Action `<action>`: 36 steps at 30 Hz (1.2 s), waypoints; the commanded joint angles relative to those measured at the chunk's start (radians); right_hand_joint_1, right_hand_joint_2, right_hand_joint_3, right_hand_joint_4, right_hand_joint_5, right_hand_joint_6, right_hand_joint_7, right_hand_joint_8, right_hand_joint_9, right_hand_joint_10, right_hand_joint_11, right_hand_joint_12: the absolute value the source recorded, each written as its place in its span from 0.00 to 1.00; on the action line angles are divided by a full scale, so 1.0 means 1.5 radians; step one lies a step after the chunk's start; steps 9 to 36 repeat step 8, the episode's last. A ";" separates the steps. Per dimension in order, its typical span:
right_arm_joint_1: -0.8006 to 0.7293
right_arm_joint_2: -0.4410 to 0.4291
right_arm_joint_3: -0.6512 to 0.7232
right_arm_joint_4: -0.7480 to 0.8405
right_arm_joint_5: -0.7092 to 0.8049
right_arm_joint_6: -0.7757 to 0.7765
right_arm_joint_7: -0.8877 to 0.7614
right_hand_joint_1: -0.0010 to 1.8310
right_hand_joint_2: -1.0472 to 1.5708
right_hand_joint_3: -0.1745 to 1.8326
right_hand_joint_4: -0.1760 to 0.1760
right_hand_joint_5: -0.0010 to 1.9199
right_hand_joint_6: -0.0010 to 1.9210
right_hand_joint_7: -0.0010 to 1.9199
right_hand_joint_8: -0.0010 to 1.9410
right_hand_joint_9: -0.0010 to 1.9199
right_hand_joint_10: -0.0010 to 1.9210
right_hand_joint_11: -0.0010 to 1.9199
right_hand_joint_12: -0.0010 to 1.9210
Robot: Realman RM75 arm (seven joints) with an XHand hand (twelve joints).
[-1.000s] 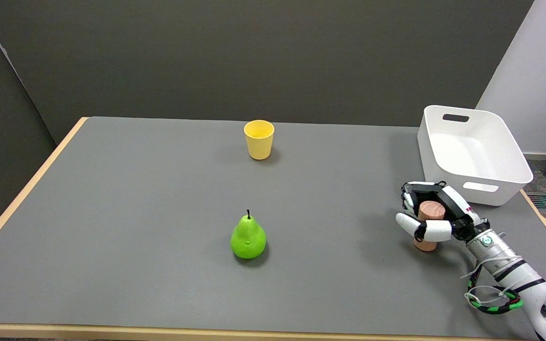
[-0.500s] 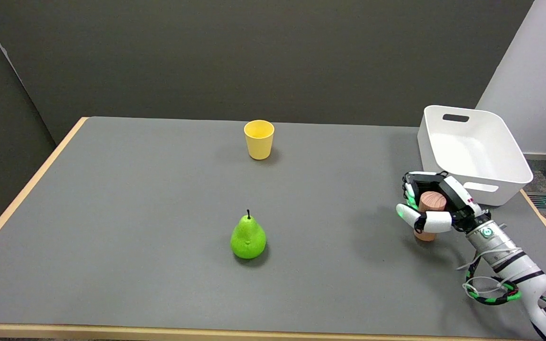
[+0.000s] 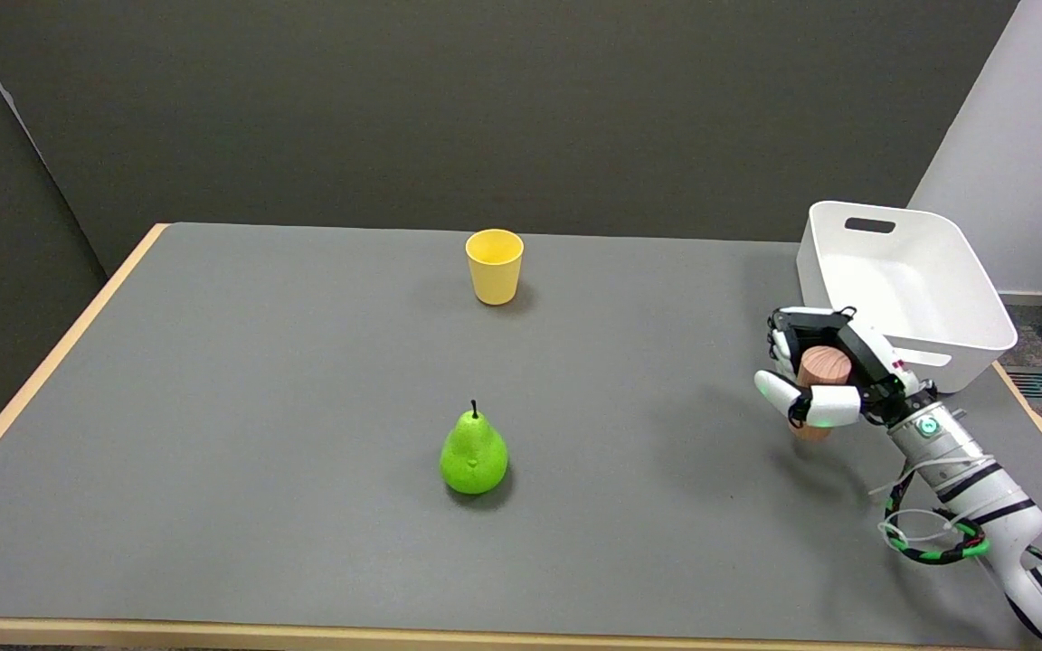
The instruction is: Pick up the wooden cylinder.
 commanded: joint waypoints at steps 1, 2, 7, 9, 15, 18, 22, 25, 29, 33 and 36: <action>0.010 0.010 0.009 0.155 0.000 0.056 -0.047 0.67 0.64 0.51 0.58 0.48 1.00 0.55 1.00 0.64 1.00 0.43 1.00; 0.011 0.012 0.009 0.167 0.000 0.063 -0.052 0.67 0.64 0.51 0.58 0.48 1.00 0.55 1.00 0.64 1.00 0.43 1.00; 0.018 0.039 0.007 0.262 0.000 0.158 -0.129 0.67 0.63 0.52 0.59 0.50 1.00 0.57 1.00 0.66 1.00 0.45 1.00; 0.022 0.046 0.005 0.272 0.000 0.177 -0.142 0.67 0.63 0.52 0.59 0.50 1.00 0.57 1.00 0.66 1.00 0.46 1.00; 0.022 0.046 0.005 0.272 0.000 0.177 -0.142 0.67 0.63 0.52 0.59 0.50 1.00 0.57 1.00 0.66 1.00 0.46 1.00; 0.022 0.046 0.005 0.272 0.000 0.177 -0.142 0.67 0.63 0.52 0.59 0.50 1.00 0.57 1.00 0.66 1.00 0.46 1.00; 0.022 0.046 0.005 0.272 0.000 0.177 -0.142 0.67 0.63 0.52 0.59 0.50 1.00 0.57 1.00 0.66 1.00 0.46 1.00; 0.022 0.046 0.005 0.272 0.000 0.177 -0.142 0.67 0.63 0.52 0.59 0.50 1.00 0.57 1.00 0.66 1.00 0.46 1.00; 0.022 0.046 0.005 0.272 0.000 0.177 -0.142 0.67 0.63 0.52 0.59 0.50 1.00 0.57 1.00 0.66 1.00 0.46 1.00; 0.022 0.046 0.005 0.272 0.000 0.177 -0.142 0.67 0.63 0.52 0.59 0.50 1.00 0.57 1.00 0.66 1.00 0.46 1.00; 0.022 0.046 0.005 0.272 0.000 0.177 -0.142 0.67 0.63 0.52 0.59 0.50 1.00 0.57 1.00 0.66 1.00 0.46 1.00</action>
